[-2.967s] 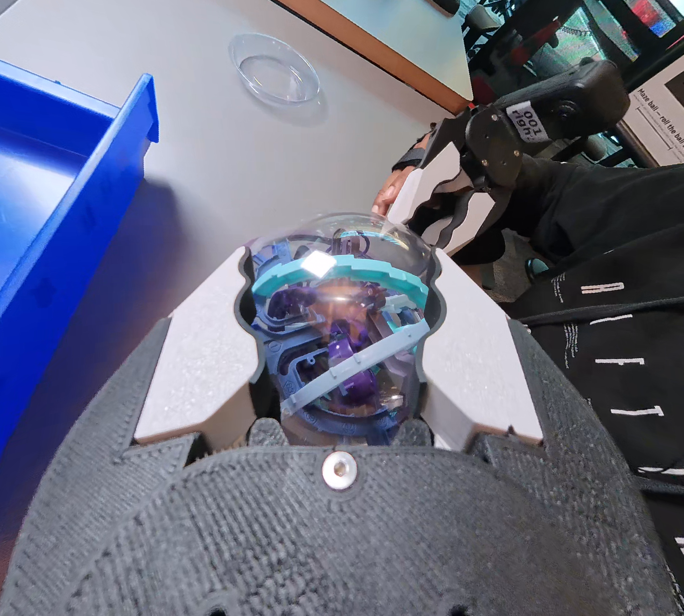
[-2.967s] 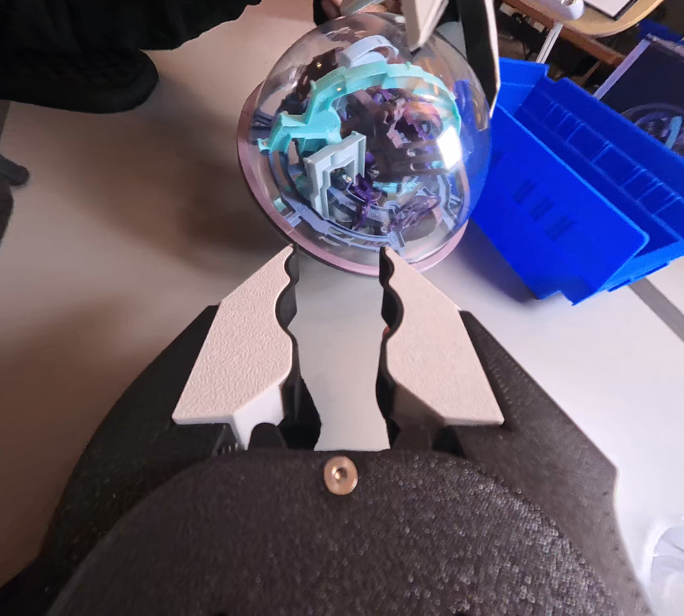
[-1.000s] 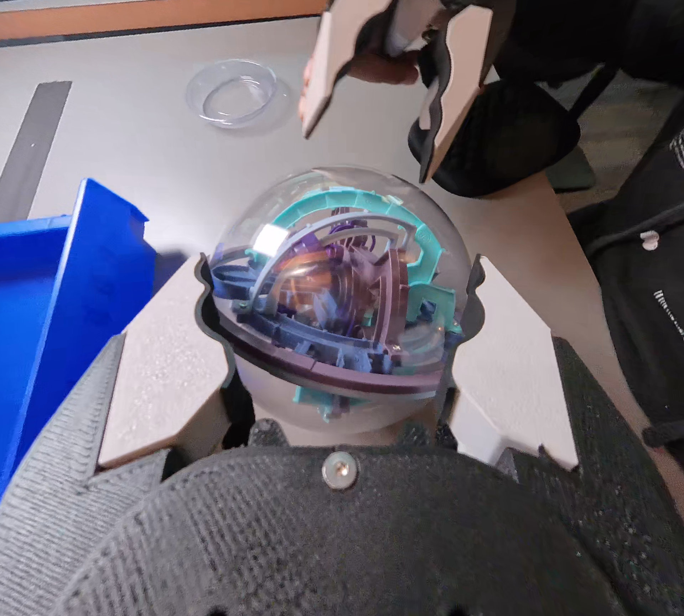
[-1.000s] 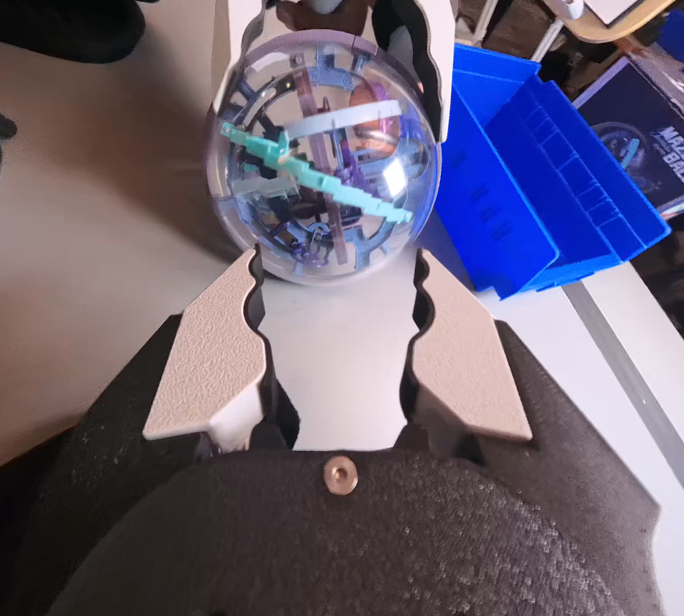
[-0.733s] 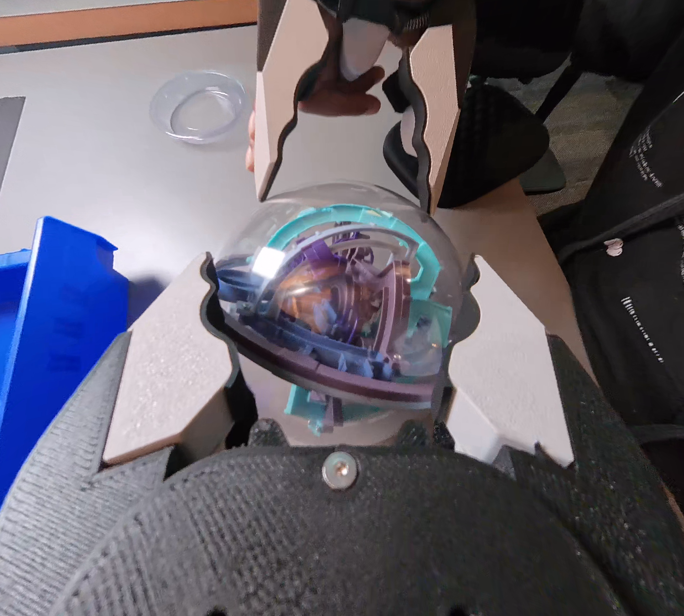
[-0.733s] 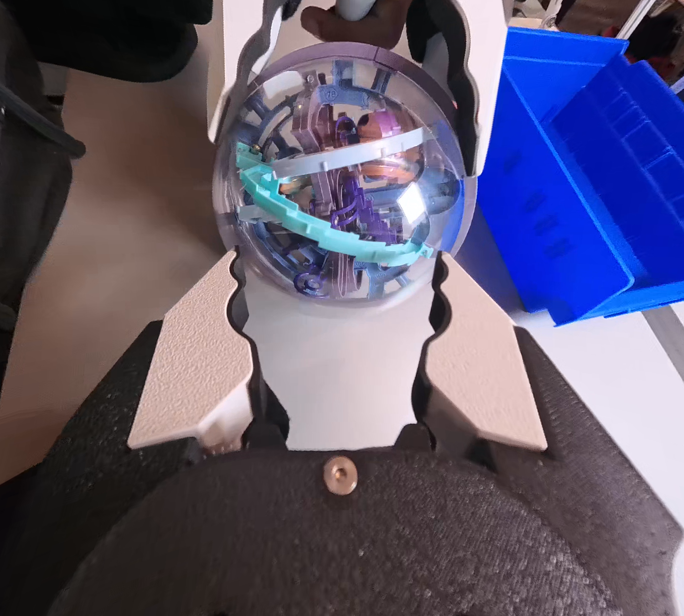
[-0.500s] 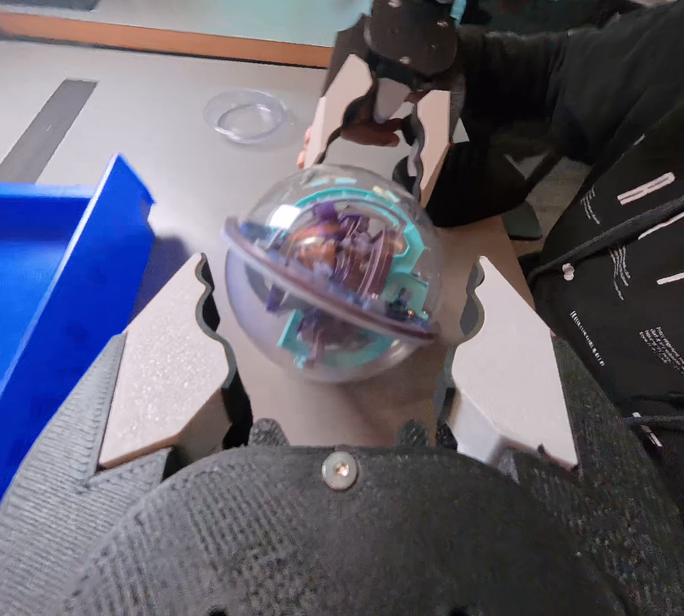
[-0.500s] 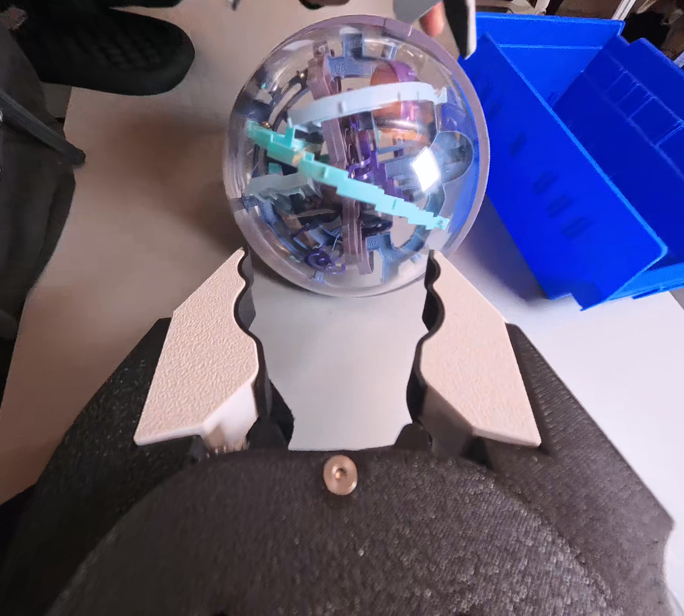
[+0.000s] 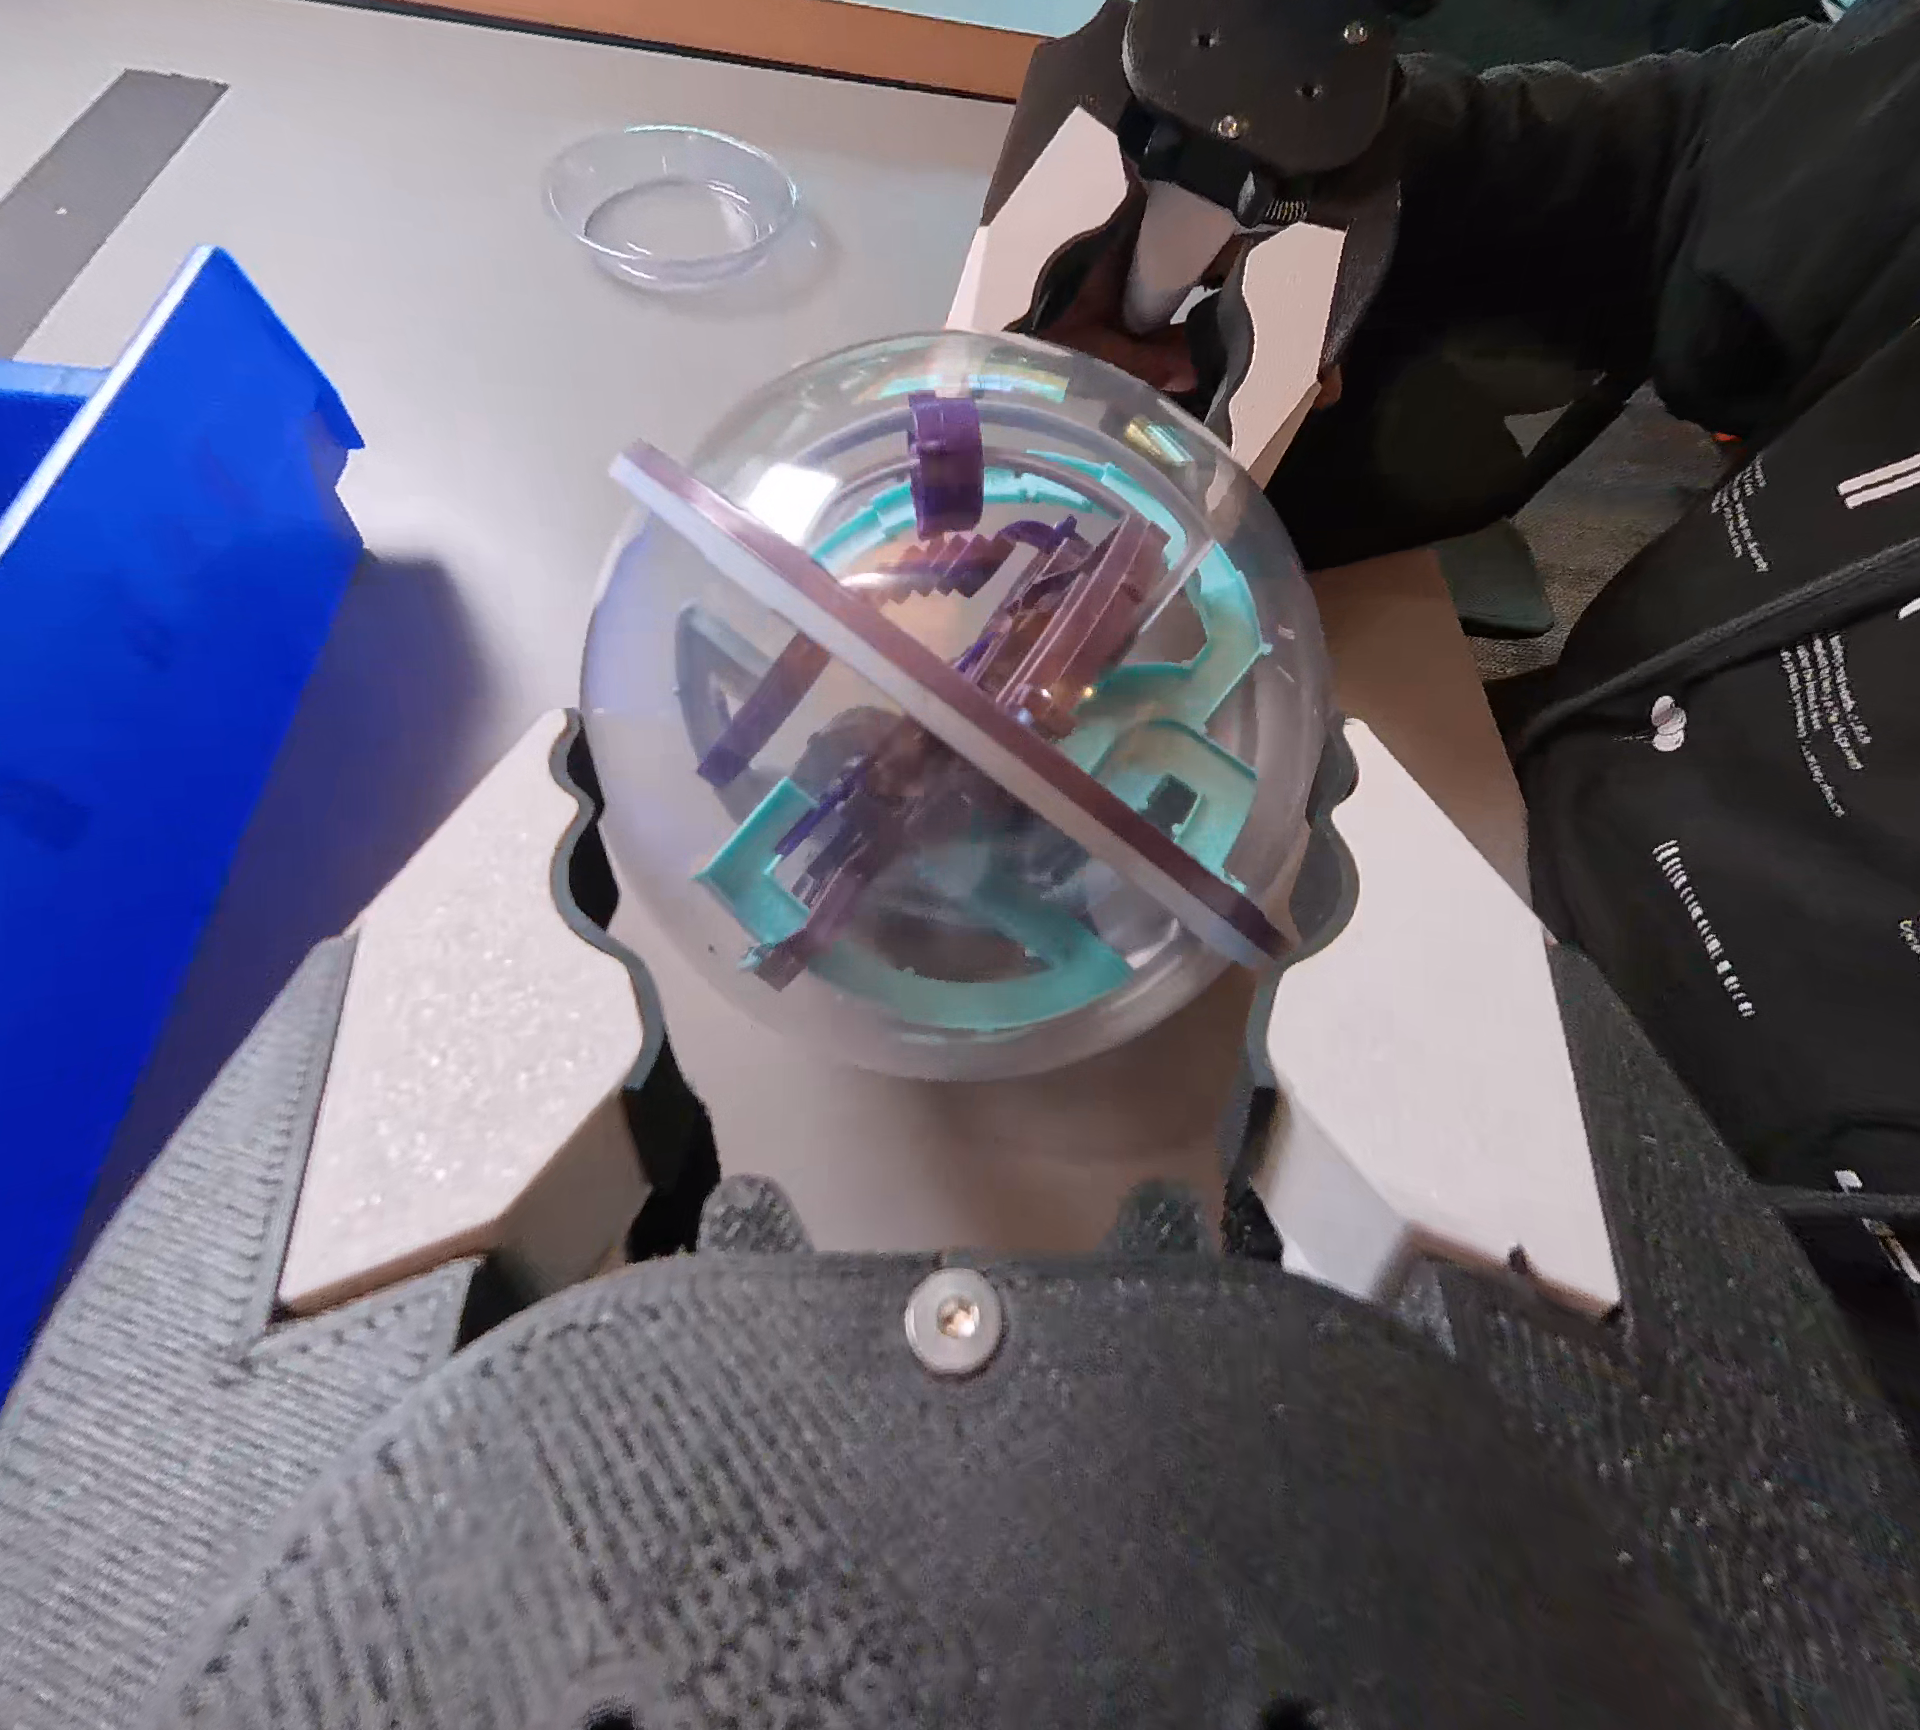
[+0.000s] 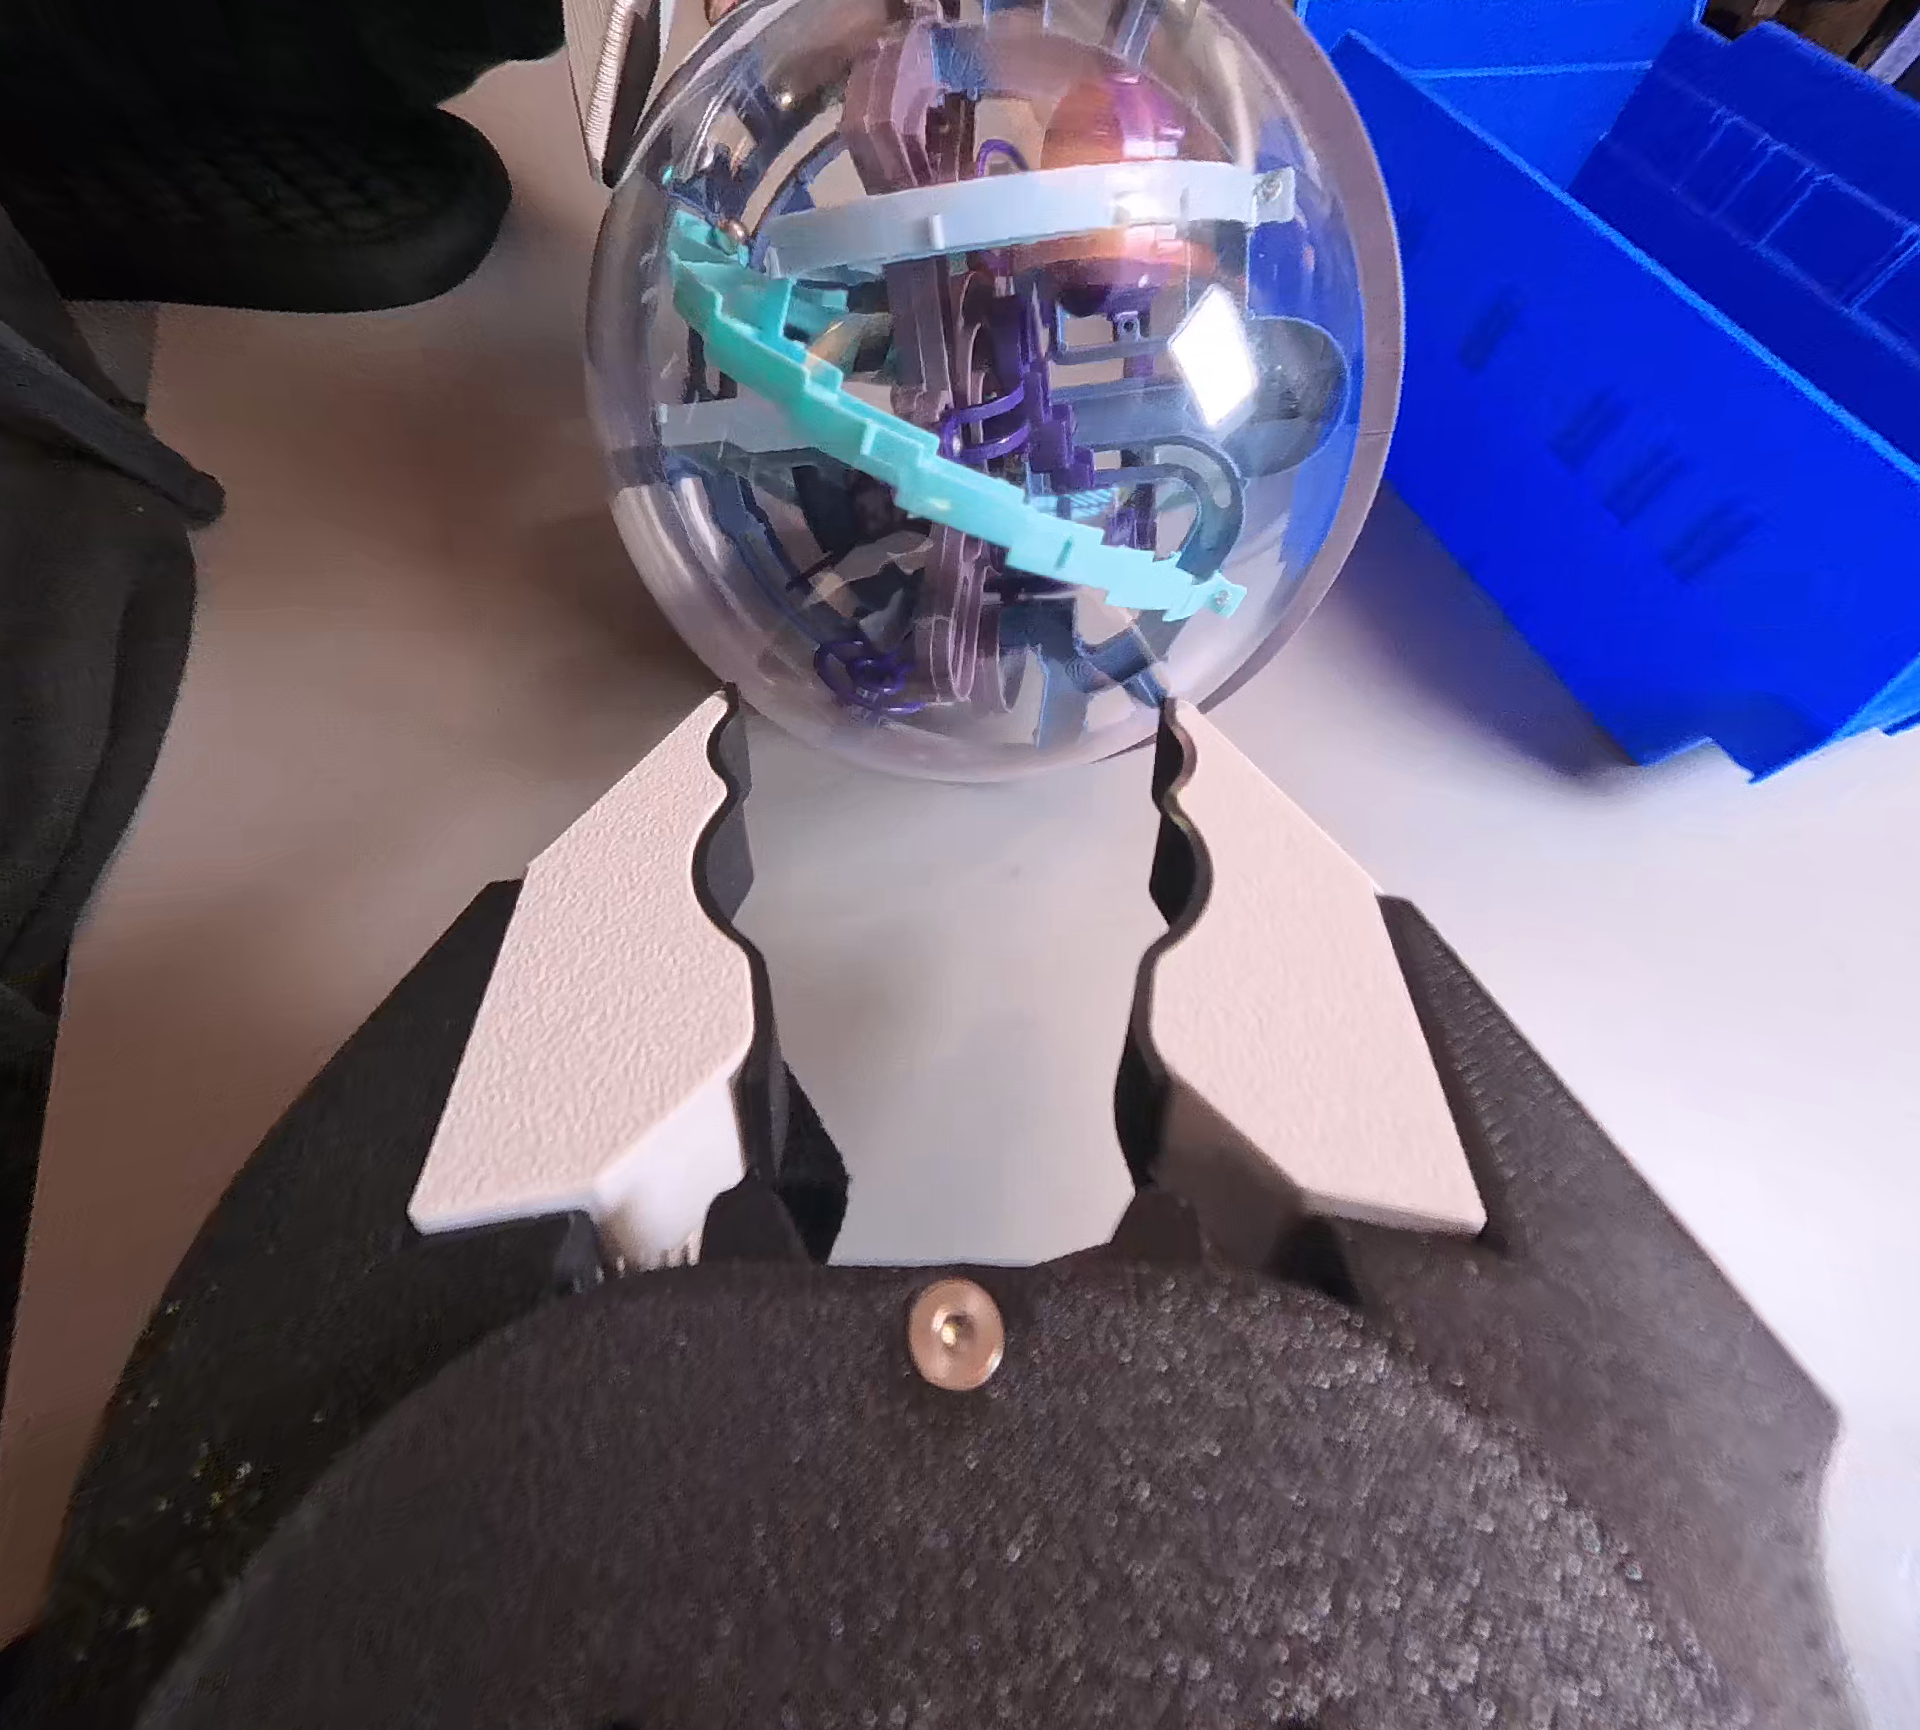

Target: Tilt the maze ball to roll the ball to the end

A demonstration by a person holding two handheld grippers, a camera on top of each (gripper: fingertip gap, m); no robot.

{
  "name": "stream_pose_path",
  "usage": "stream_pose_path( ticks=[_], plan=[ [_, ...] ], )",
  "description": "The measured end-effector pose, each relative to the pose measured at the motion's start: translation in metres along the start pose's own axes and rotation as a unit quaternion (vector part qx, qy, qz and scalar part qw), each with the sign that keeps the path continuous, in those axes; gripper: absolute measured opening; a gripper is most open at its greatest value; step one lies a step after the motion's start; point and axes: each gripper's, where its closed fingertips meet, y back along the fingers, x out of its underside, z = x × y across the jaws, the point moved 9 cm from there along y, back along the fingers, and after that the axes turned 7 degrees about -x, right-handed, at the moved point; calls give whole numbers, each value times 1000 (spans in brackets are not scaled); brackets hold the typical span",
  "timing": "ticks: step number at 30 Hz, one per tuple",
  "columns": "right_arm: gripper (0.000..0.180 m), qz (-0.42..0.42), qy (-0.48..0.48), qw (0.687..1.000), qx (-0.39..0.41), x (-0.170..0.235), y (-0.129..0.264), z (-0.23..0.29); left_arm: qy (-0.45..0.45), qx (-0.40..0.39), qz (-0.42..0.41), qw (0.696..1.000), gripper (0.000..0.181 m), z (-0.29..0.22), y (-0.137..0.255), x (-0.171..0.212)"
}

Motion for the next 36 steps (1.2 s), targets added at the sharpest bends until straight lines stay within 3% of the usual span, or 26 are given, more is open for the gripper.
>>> stream_pose_path(
  ticks=[4,15,18,28,36],
  plan=[
    [78,-4,-9,1000,-13,1,1,2,-25,5,0,1000,134,-2,0,-1],
    [106,-1,-78,990,-119,-3,3,-30,-46,9,4,999,132,0,-8,-9],
    [105,27,-51,994,-90,-1,-10,-32,-49,9,3,999,131,3,-8,-12],
    [109,-9,19,1000,3,0,-22,-33,-112,-4,24,993,130,20,-2,-12],
    [109,-29,0,999,12,3,-29,-38,-98,7,24,995,128,33,0,-14]
  ],
)
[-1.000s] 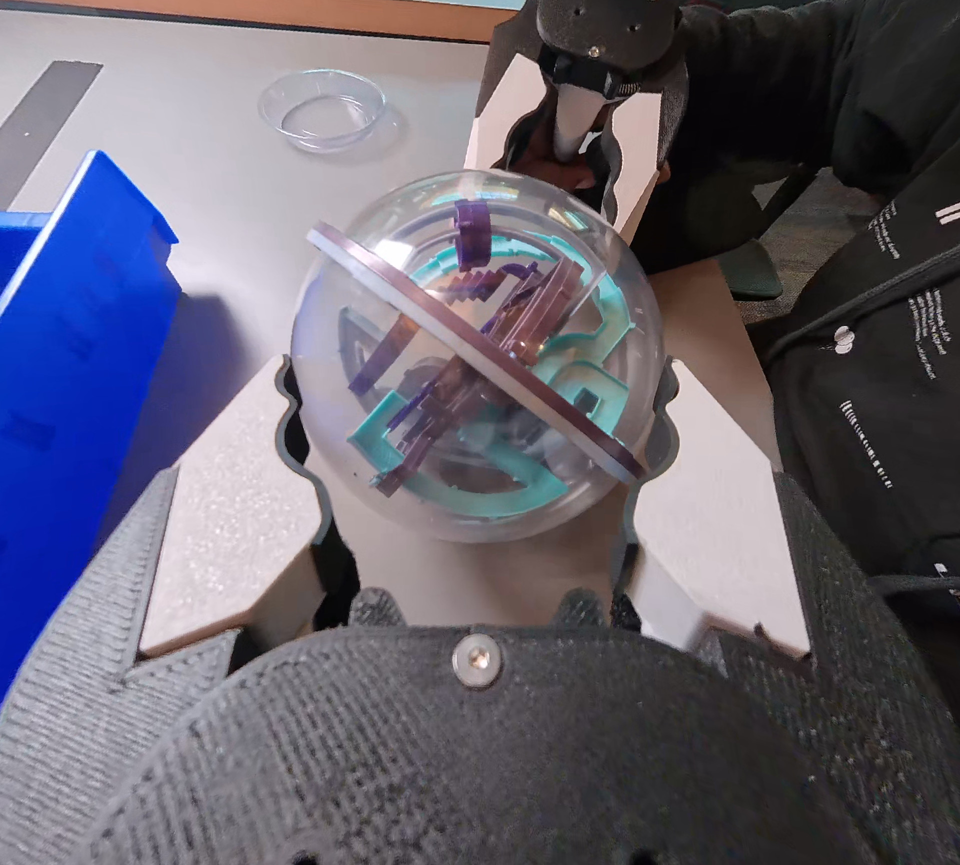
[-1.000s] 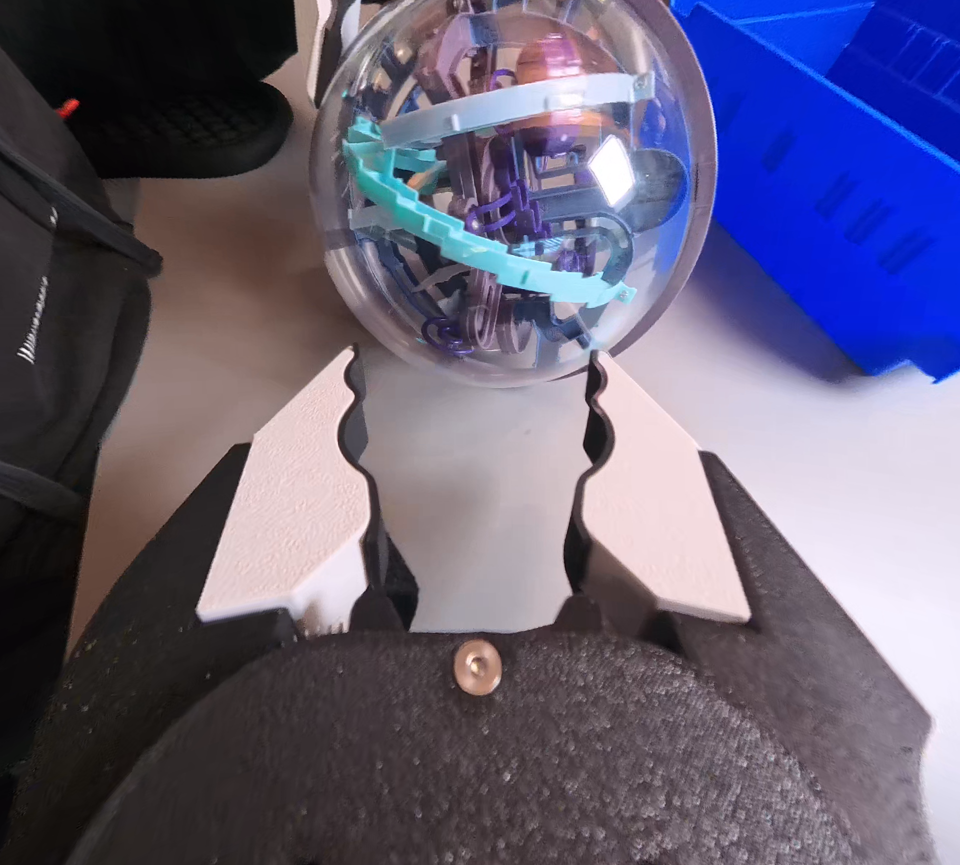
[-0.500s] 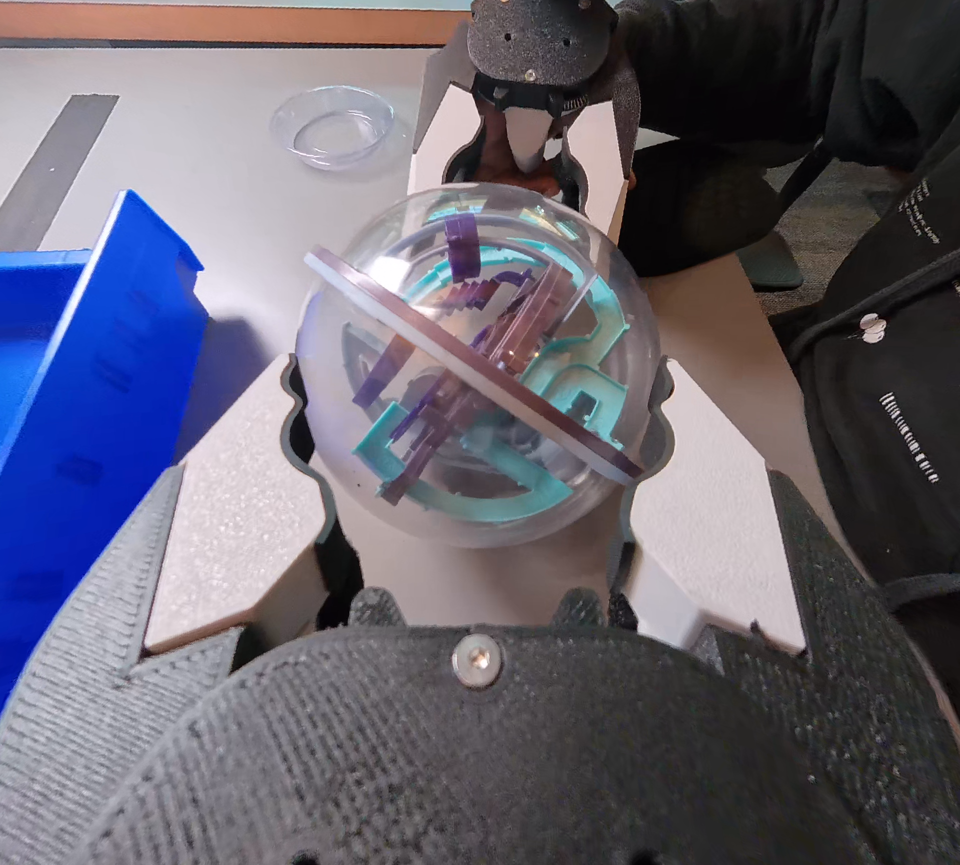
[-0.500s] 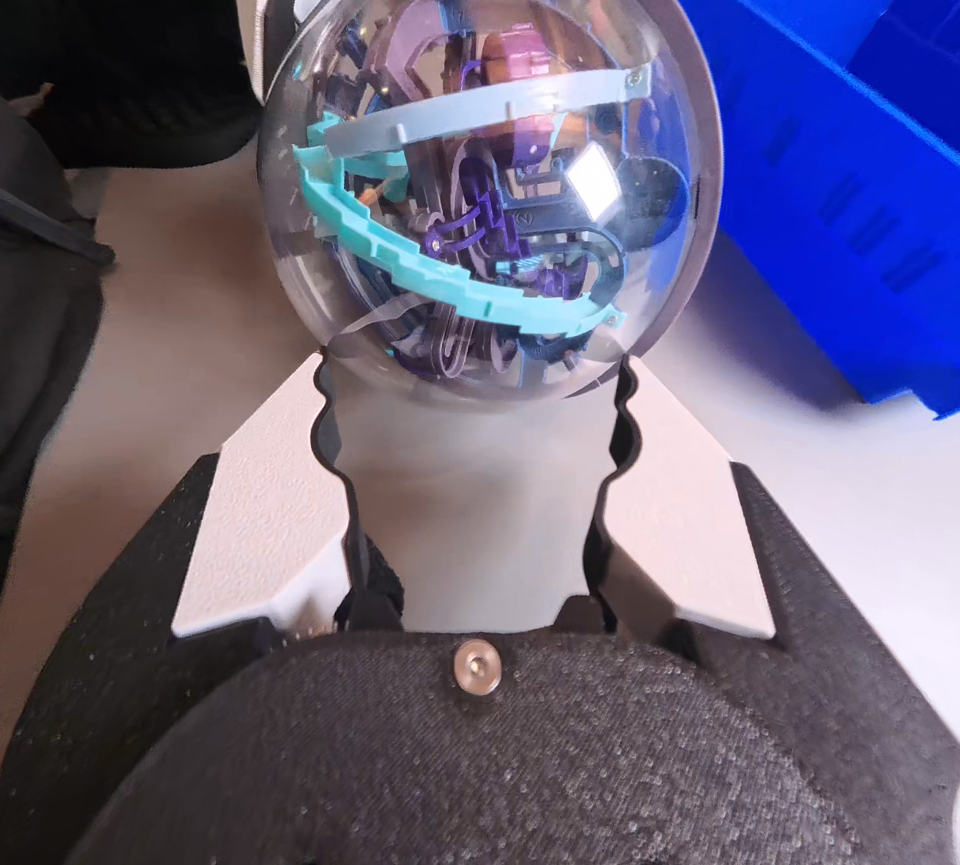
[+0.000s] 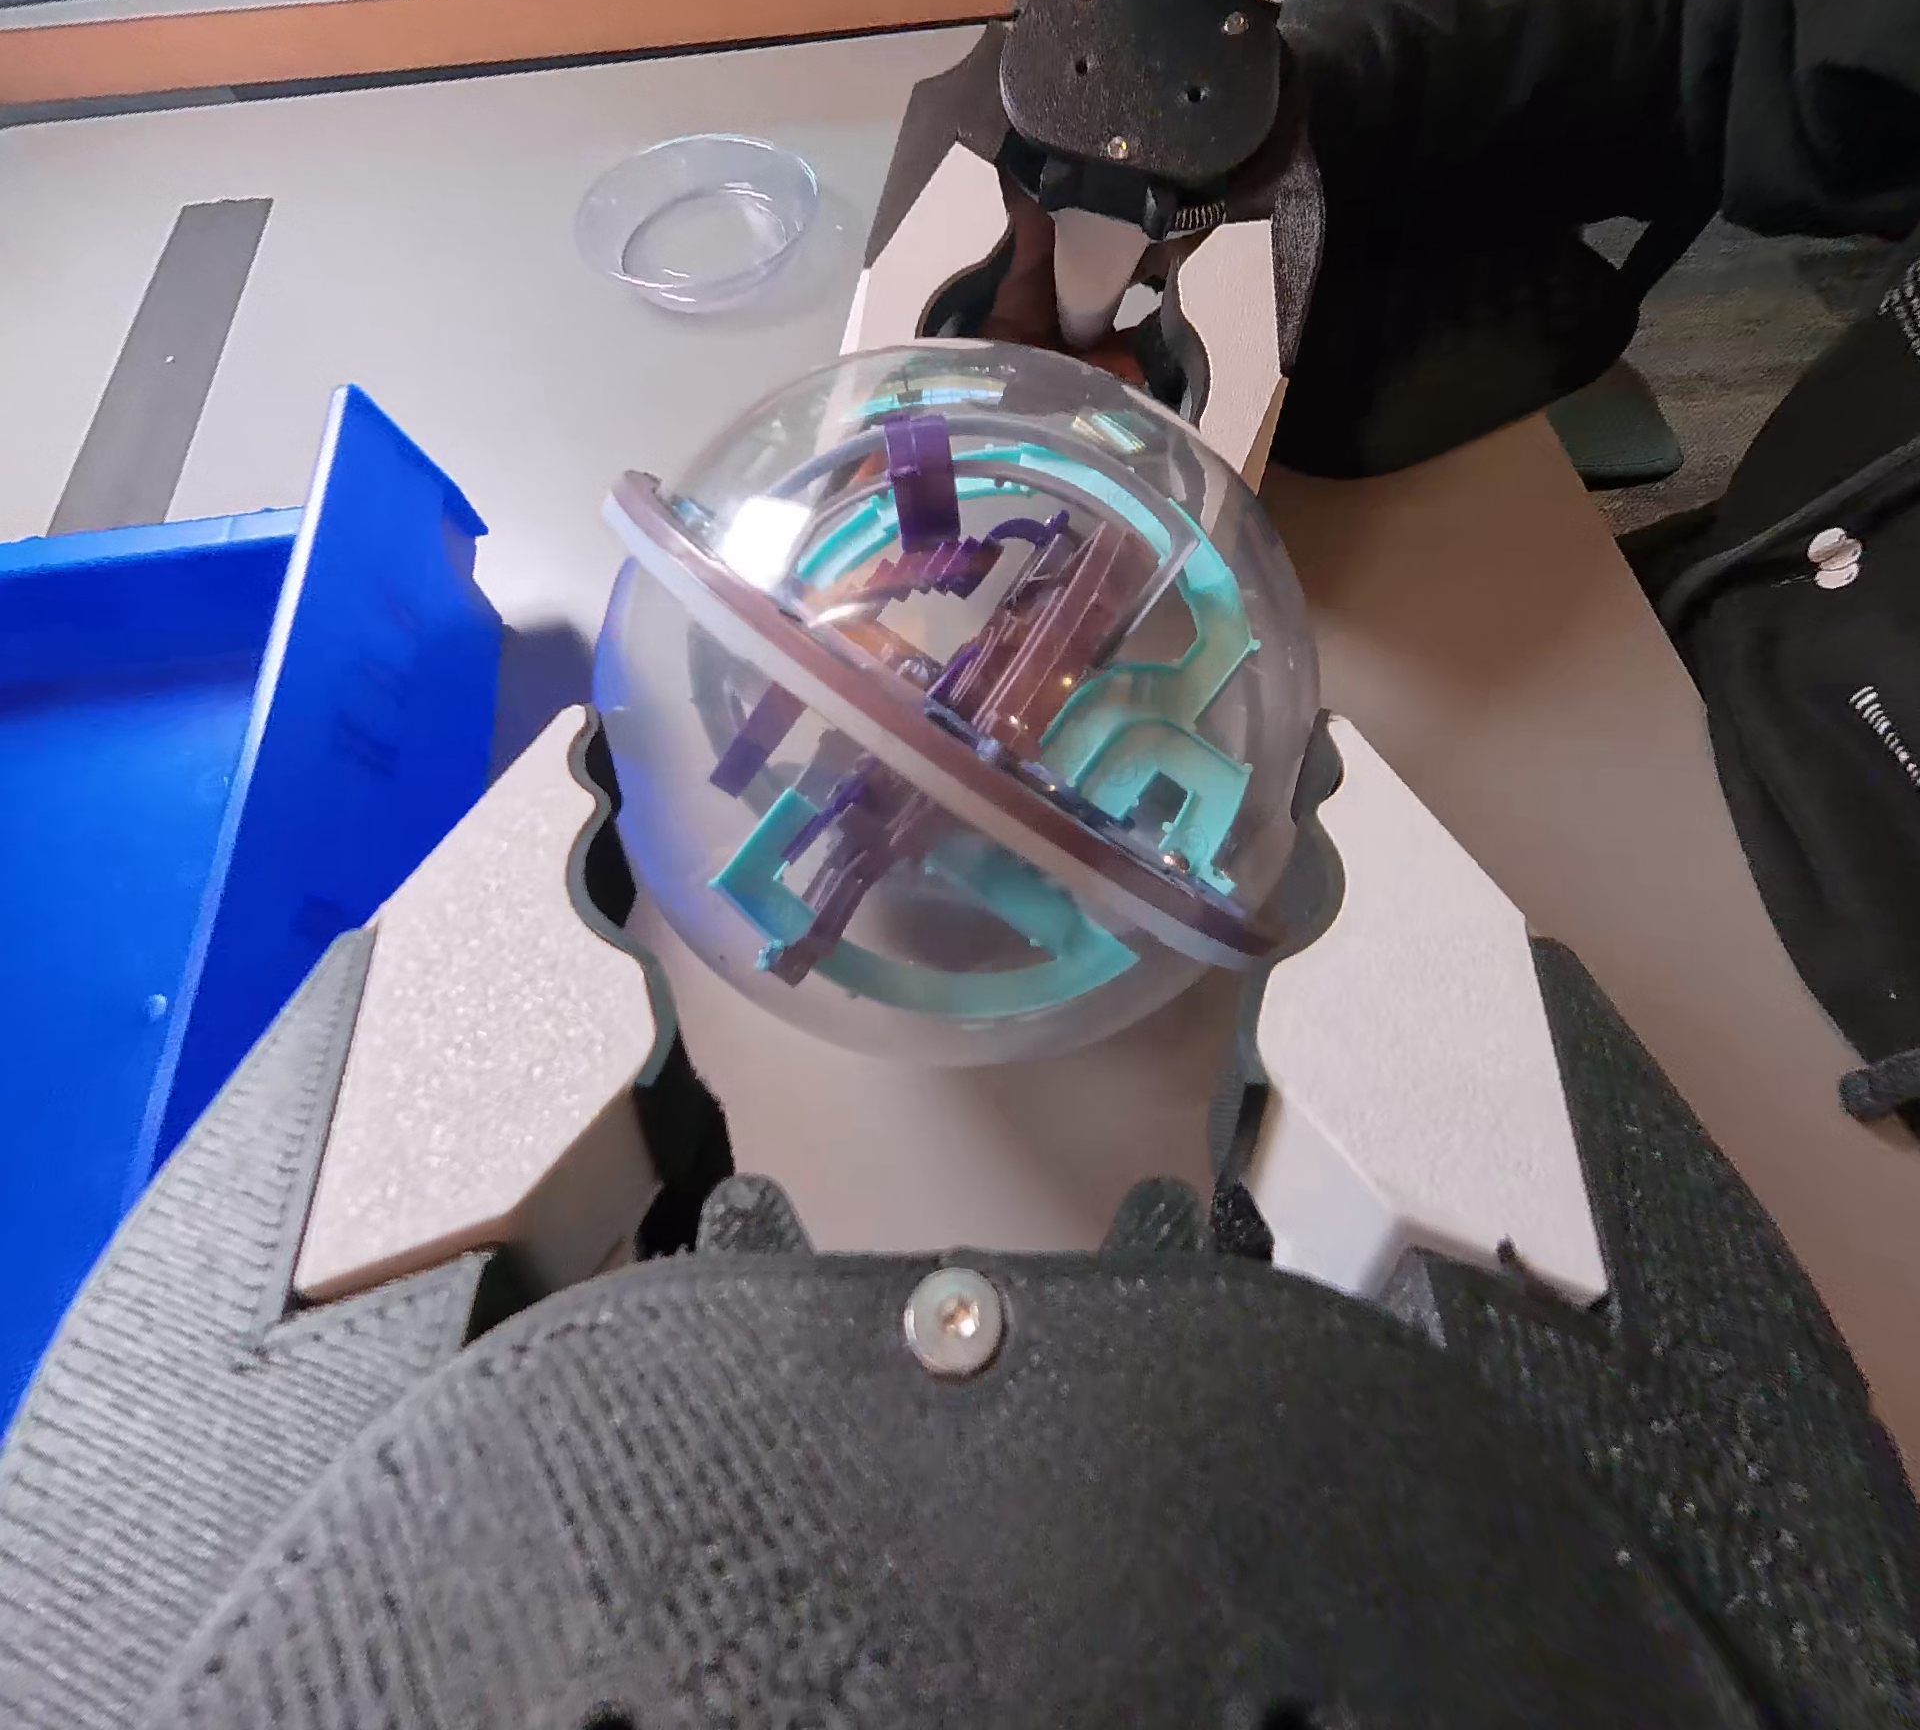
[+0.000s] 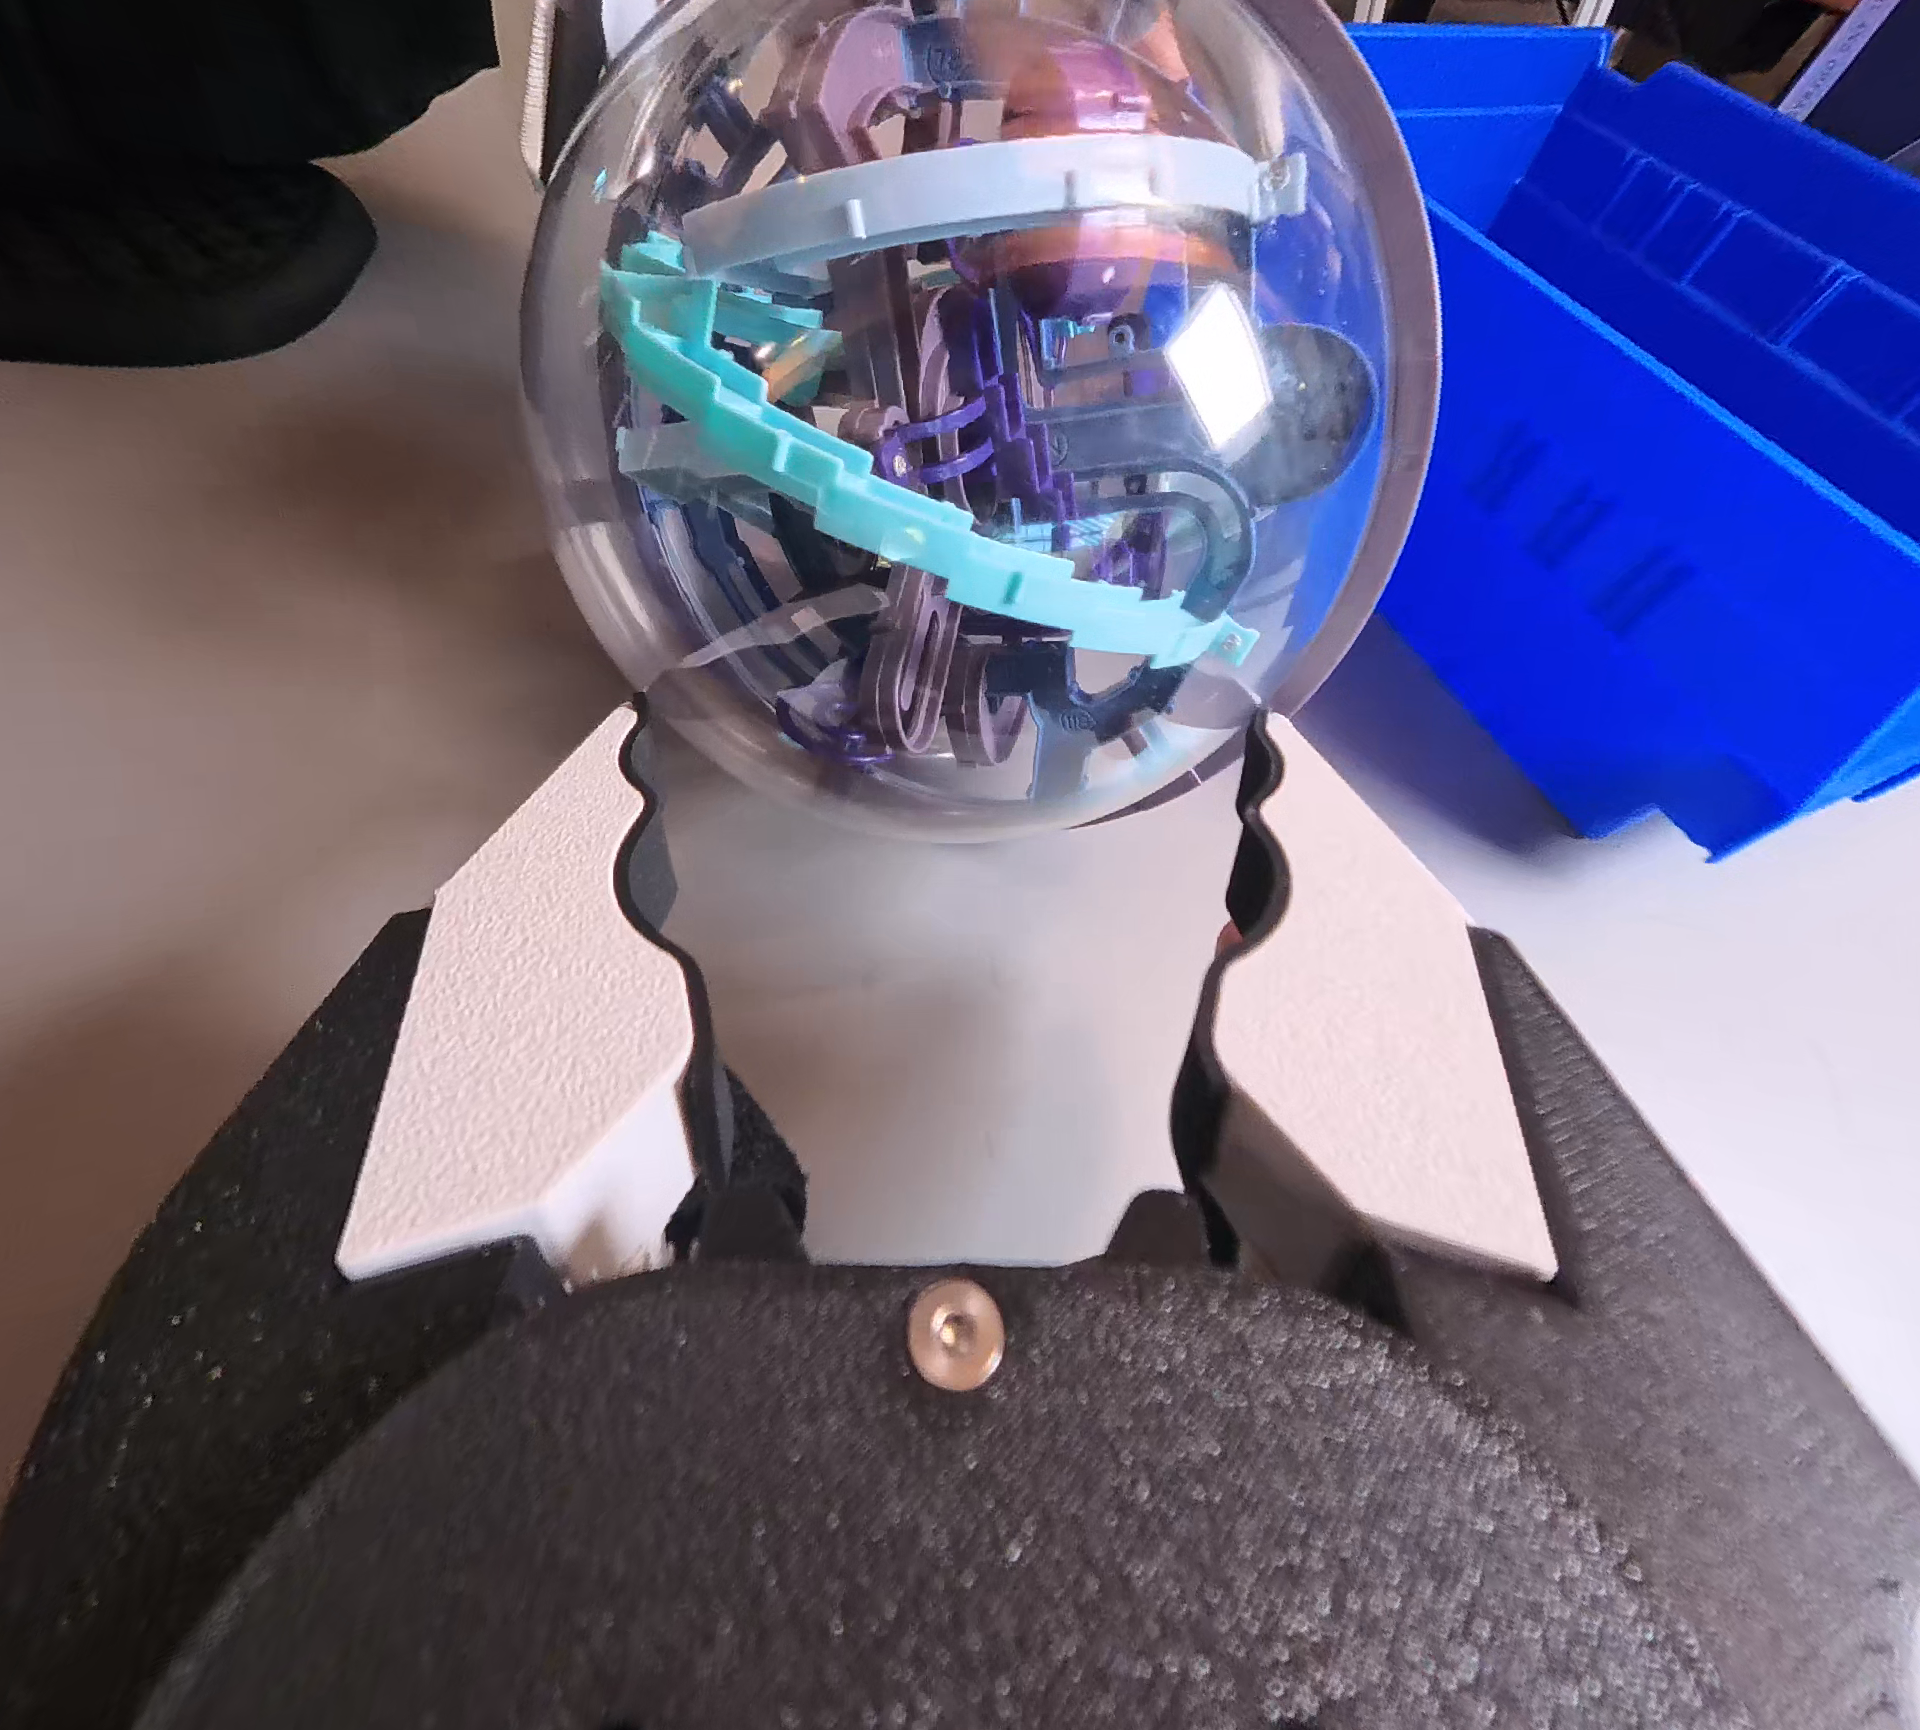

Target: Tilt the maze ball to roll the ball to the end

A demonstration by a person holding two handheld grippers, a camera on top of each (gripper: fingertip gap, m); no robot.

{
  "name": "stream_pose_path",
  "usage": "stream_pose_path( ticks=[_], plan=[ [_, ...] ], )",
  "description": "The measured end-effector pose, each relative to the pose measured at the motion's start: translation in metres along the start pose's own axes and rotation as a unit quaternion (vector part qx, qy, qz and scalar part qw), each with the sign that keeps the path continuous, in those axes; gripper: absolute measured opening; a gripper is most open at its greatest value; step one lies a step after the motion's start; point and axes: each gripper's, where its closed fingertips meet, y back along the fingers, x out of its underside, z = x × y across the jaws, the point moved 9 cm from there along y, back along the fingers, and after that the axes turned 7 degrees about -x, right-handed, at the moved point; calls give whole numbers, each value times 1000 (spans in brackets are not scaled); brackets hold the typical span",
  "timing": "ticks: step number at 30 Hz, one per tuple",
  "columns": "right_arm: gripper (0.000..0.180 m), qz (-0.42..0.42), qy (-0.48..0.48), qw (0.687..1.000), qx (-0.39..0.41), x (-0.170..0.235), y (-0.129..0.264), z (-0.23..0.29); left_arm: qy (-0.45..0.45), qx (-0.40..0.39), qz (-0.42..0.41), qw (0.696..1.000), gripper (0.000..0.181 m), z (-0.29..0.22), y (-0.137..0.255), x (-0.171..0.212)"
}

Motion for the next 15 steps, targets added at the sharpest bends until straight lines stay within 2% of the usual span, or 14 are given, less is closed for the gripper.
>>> stream_pose_path(
  ticks=[5,15],
  plan=[
    [106,-2,1,1000,7,2,-7,2,13,23,-6,1000,128,7,3,2],
    [106,9,37,998,51,0,-17,15,-49,27,-26,998,128,0,11,1]
  ],
)
